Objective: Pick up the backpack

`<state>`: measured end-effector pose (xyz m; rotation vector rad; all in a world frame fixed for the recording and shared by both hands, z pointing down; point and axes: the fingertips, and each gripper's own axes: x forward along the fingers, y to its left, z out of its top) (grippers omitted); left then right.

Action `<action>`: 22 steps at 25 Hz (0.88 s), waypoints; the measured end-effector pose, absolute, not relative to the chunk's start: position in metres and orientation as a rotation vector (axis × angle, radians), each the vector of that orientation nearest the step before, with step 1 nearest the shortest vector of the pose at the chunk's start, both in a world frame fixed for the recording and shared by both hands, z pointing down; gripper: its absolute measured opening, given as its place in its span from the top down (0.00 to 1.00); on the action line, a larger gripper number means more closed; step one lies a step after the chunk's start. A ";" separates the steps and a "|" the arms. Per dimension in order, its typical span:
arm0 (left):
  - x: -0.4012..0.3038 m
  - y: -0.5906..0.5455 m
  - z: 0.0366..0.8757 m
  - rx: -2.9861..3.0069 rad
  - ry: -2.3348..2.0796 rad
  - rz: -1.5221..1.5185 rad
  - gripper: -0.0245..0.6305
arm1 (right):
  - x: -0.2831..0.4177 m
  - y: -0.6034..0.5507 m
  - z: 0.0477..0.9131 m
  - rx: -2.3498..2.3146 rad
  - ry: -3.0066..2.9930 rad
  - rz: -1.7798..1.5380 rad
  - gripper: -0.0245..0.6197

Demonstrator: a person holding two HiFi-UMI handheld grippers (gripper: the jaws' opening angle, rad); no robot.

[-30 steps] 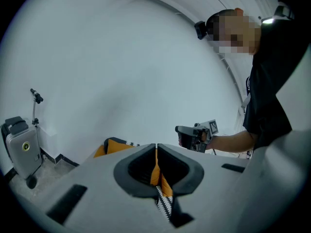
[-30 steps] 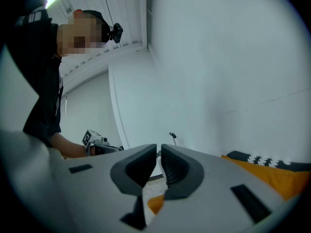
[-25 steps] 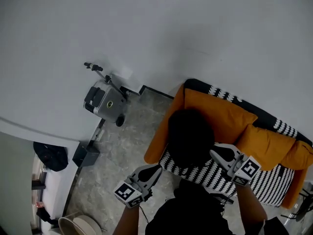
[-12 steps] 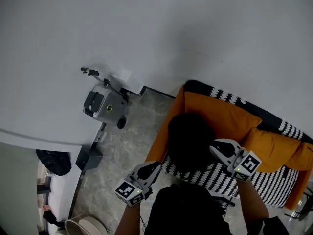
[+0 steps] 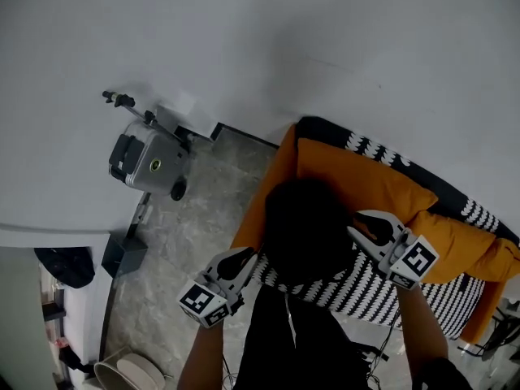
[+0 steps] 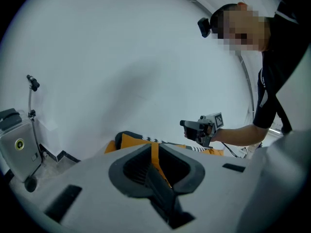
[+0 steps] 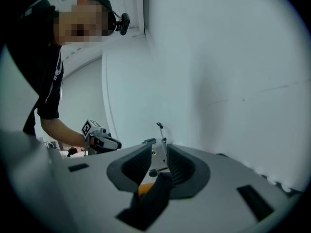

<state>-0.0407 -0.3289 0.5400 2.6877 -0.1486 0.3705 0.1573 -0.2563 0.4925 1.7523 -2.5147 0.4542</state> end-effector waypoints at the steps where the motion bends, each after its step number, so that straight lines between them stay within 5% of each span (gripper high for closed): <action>1: -0.038 -0.332 0.544 2.686 -0.147 0.369 0.92 | 0.159 -0.260 0.497 1.744 -2.504 0.454 0.82; 22: -0.002 -0.382 0.643 2.707 -0.114 0.519 0.75 | 0.182 -0.317 0.617 1.541 -2.380 0.498 0.79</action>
